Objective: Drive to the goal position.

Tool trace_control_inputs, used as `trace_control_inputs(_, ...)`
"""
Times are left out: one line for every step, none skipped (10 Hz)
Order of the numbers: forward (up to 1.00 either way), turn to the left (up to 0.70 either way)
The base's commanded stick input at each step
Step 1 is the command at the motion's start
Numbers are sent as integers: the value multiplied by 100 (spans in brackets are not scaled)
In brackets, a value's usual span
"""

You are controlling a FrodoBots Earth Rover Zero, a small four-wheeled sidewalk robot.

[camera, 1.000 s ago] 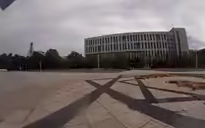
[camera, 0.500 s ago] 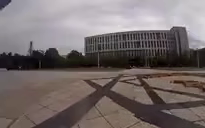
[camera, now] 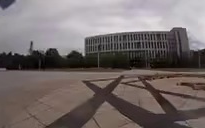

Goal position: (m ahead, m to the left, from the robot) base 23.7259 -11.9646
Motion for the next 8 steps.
trace_control_inputs(70,0)
trace_control_inputs(70,0)
trace_control_inputs(70,0)
trace_control_inputs(70,0)
trace_control_inputs(70,-4)
trace_control_inputs(70,-6)
trace_control_inputs(70,0)
trace_control_inputs(70,0)
